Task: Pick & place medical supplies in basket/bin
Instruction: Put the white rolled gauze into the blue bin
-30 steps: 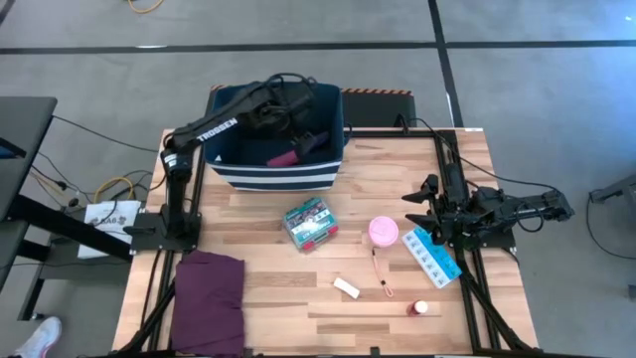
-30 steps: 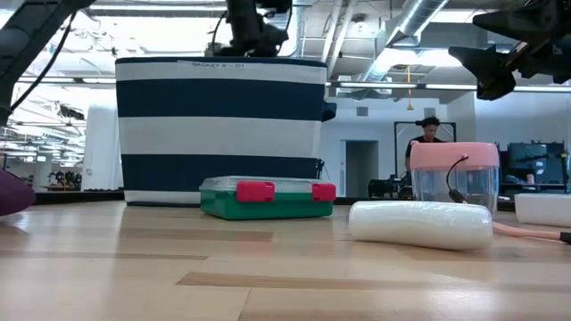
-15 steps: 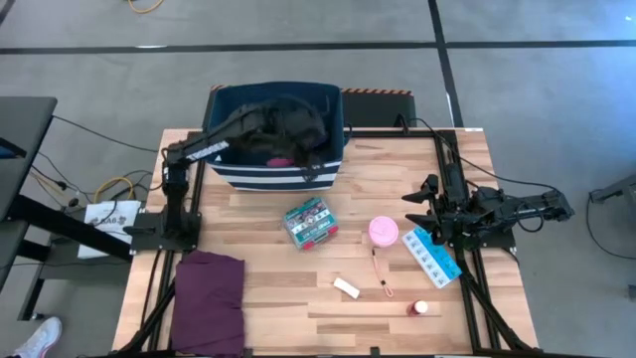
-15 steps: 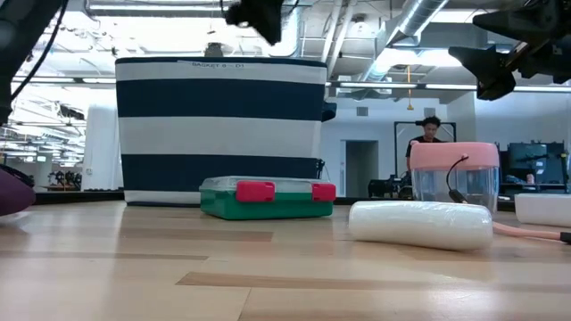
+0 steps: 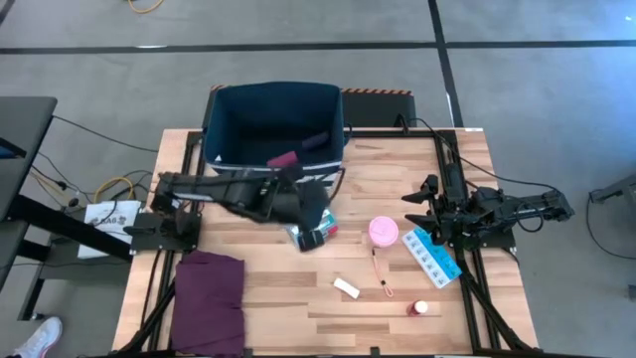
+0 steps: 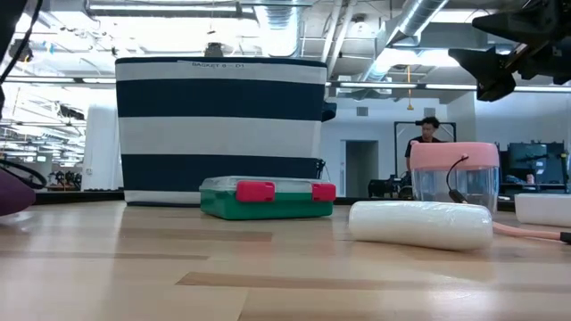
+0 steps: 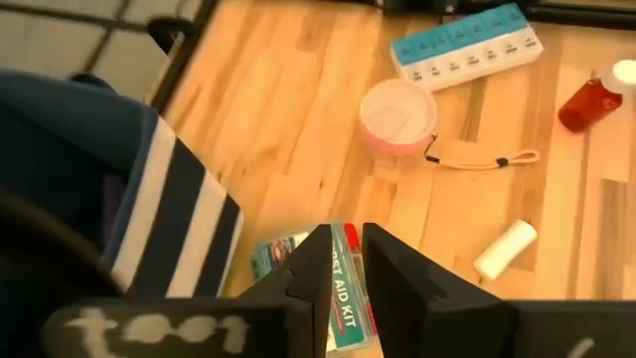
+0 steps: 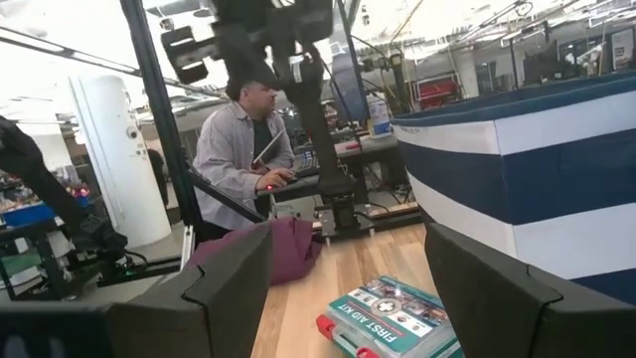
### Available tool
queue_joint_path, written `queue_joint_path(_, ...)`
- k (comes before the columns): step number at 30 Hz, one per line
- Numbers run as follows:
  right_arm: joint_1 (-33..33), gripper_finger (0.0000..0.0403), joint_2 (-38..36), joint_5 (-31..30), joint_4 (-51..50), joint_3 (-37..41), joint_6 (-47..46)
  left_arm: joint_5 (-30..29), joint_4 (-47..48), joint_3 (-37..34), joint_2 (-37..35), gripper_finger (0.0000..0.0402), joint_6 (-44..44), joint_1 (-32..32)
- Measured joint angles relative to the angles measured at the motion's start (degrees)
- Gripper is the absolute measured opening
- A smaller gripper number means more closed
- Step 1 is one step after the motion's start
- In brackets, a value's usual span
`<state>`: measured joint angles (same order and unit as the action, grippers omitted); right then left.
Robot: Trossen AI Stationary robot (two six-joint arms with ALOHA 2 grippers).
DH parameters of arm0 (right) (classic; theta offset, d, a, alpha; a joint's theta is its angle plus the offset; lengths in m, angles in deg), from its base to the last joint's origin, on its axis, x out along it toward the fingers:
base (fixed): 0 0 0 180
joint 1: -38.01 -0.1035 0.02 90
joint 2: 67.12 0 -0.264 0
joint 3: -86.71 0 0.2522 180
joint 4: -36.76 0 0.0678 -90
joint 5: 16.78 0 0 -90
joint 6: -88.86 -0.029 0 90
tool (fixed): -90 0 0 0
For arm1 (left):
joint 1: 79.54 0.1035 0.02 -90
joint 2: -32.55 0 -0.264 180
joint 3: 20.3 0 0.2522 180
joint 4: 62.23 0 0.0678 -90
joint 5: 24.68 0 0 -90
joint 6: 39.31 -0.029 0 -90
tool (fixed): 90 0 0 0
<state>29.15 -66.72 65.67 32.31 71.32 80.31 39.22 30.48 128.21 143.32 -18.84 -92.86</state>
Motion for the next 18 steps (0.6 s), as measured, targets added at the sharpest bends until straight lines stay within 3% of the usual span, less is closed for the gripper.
queue_joint_path(5,0.0,0.0260,0.0,0.0,1.0,0.0,0.0,-2.5,-0.1,0.0,0.0,0.0077,0.6,-2.4)
queue_joint_path(10,0.0,0.0260,0.0,0.0,1.8,0.0,0.0,3.8,-6.2,-3.3,3.2,0.0120,0.2,-2.8)
queue_joint_path(18,0.0,0.0260,-0.1,0.0,3.1,0.0,0.0,13.1,-12.9,-5.4,14.4,0.0160,-14.3,-3.2)
